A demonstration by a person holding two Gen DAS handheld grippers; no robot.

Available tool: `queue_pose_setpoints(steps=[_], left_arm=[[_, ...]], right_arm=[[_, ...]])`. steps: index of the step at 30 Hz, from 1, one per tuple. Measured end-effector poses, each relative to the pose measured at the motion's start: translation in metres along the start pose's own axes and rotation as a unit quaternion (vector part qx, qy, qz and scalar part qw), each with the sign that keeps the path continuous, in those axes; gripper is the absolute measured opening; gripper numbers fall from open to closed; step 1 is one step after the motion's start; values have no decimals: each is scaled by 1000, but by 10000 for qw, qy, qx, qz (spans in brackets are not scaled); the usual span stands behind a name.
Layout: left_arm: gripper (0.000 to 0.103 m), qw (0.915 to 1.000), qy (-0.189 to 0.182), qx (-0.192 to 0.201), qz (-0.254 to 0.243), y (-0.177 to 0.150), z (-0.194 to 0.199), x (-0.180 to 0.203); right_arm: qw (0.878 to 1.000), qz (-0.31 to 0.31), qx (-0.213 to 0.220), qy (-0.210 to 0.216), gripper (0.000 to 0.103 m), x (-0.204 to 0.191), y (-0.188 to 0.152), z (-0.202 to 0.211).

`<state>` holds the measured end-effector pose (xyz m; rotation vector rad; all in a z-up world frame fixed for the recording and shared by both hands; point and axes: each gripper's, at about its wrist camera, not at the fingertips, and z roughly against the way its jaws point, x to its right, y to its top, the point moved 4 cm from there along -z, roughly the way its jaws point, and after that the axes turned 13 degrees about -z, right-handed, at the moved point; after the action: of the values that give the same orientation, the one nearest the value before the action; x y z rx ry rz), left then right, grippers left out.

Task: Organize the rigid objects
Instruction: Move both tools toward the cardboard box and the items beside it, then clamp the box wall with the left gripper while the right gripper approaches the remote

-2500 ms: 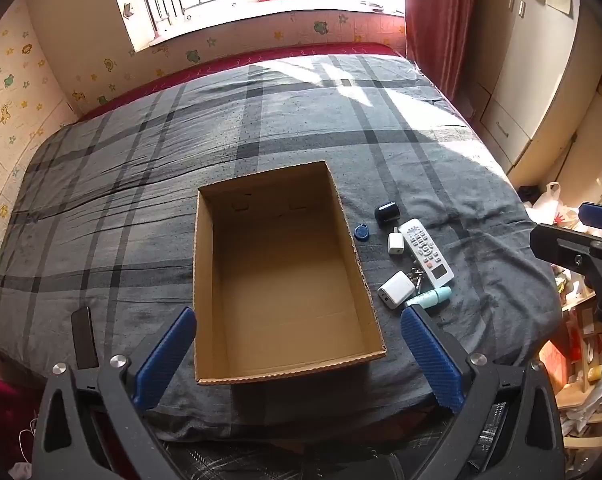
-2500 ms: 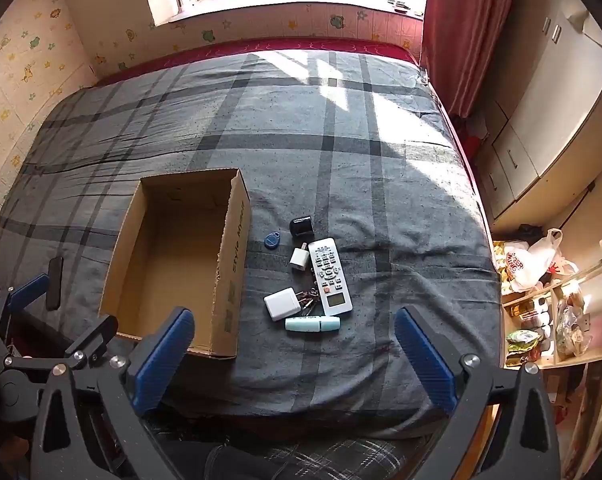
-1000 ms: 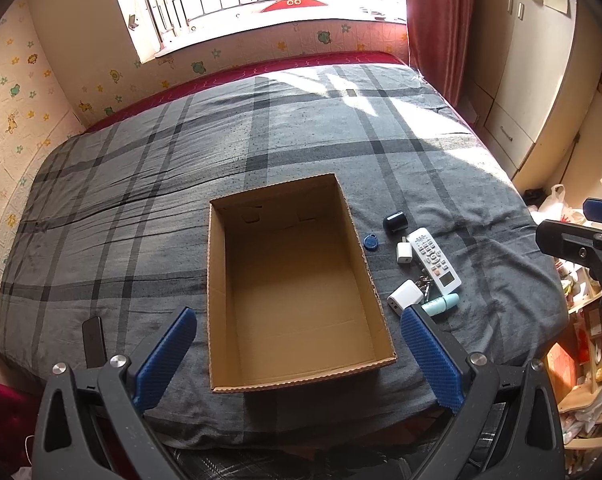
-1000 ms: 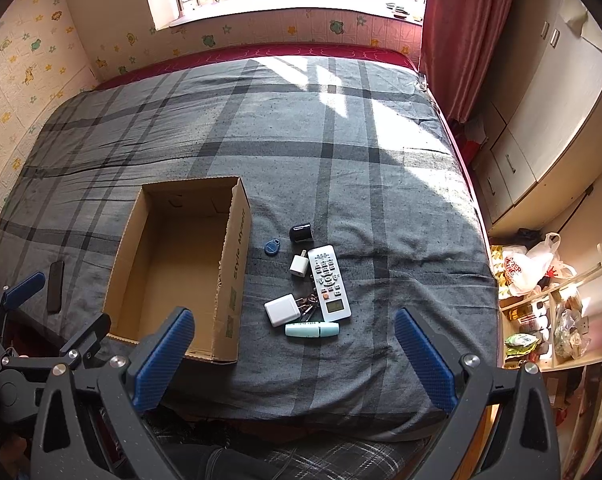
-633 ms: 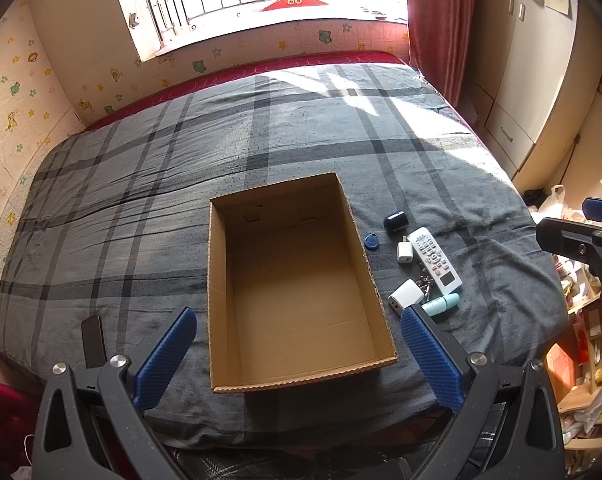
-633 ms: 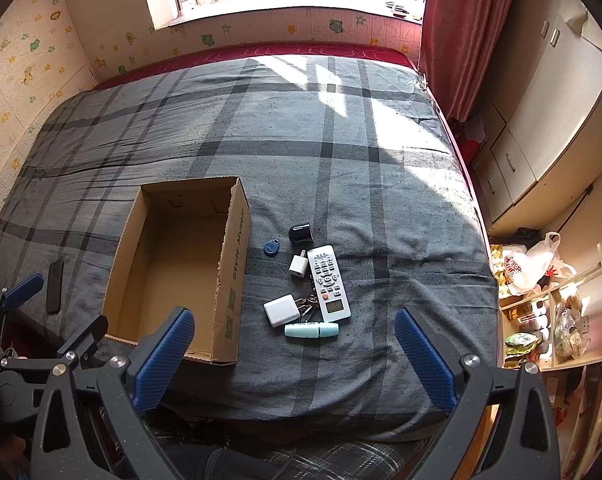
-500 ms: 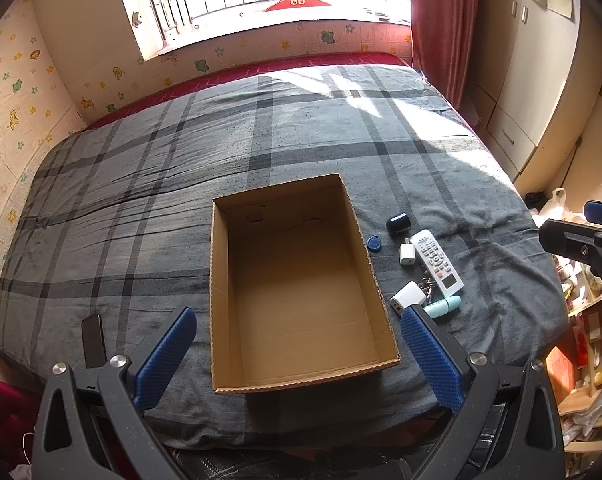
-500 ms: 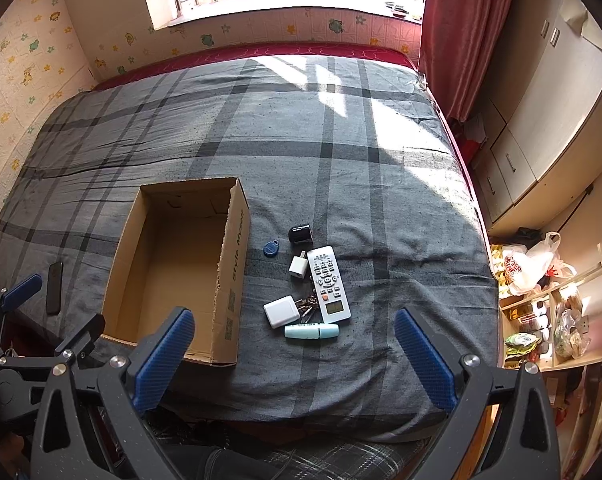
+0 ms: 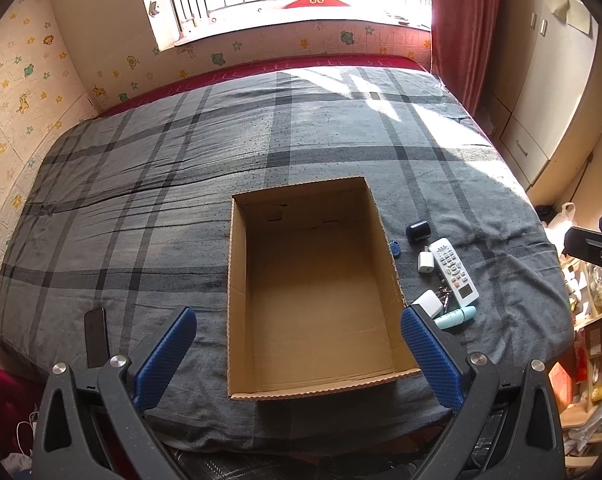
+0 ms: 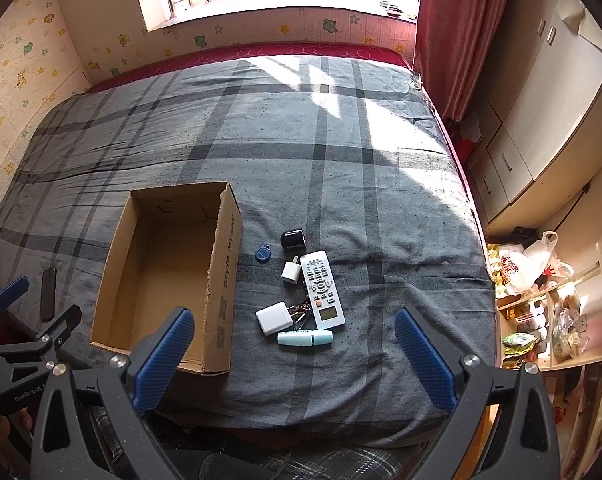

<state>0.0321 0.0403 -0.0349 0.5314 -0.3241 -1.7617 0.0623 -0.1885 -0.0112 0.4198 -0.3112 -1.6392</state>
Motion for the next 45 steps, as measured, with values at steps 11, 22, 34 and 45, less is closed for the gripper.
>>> queue_pose_setpoints(steps=[11,22,34,45], left_arm=[[103,9995,270,77,108,-4,-24,-29],[103,9988,269,-9,399,-28,-83,-76],[103,9985,254,-179,441,-72,-157,-93],[82,9988,219,-66,439,-81,-182,-89]], right_arm=[[9998,158,139,-29,102,0,7,-17],[9996,105,251,-109,102,12,4,-69],[9993,-60,219,-301,102,29,-9,-125],[9985,-408,264,-258,102,48,-25,-161]])
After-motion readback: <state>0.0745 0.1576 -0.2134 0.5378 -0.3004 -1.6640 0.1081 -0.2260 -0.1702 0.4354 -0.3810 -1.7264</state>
